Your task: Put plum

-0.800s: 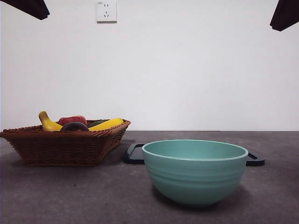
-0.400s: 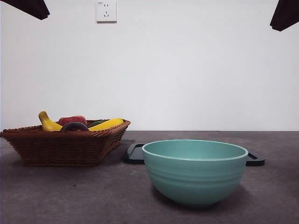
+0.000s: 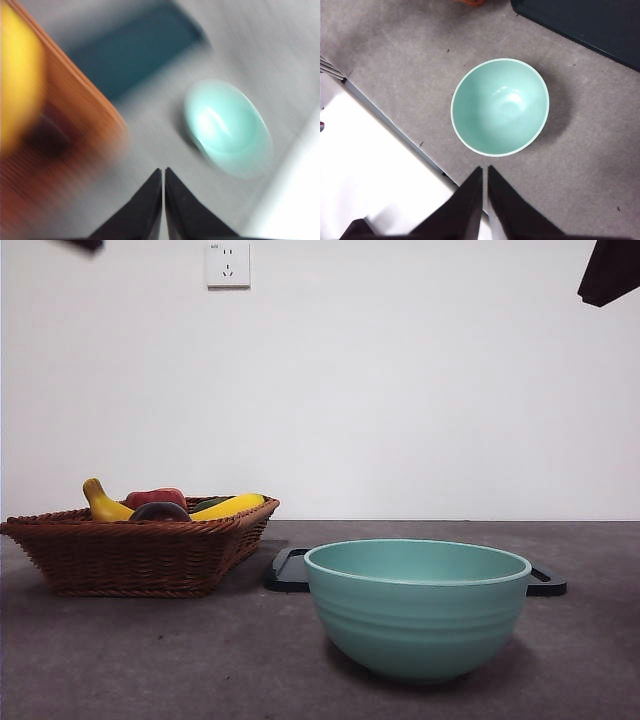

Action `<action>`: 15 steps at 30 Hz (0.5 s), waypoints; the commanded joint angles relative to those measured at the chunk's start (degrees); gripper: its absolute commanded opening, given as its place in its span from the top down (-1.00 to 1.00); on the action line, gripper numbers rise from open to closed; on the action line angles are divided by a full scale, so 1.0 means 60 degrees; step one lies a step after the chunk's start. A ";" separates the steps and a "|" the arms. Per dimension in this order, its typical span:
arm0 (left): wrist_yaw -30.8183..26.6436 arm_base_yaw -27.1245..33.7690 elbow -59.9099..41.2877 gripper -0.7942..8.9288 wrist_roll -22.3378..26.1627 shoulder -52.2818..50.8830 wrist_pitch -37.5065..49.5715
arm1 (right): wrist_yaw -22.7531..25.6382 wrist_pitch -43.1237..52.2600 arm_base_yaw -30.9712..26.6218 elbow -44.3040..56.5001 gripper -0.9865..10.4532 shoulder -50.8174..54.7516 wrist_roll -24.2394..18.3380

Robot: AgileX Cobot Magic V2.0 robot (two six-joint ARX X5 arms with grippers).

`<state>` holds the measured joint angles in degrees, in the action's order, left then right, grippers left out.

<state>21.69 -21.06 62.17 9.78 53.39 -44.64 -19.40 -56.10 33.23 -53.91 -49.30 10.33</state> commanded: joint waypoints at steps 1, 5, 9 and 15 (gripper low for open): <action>-0.0047 0.0641 -0.0113 0.82 0.0364 -0.0739 0.2055 | -0.0011 0.0091 0.0055 -0.0157 0.82 -0.0066 -0.0087; -0.0310 0.1974 -0.1177 0.82 0.0364 -0.2113 0.4626 | -0.0015 0.0091 0.0055 -0.0157 0.82 -0.0066 -0.0087; -0.1606 0.2820 -0.2809 0.82 0.0357 -0.3585 0.6517 | -0.0015 0.0091 0.0055 -0.0157 0.82 -0.0066 -0.0087; -0.3337 0.3424 -0.5329 0.82 0.0182 -0.5661 0.7530 | -0.0015 0.0091 0.0055 -0.0157 0.82 -0.0066 -0.0087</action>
<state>2.35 -0.71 31.64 11.09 20.29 0.01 -19.38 -56.10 33.23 -53.91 -49.30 10.33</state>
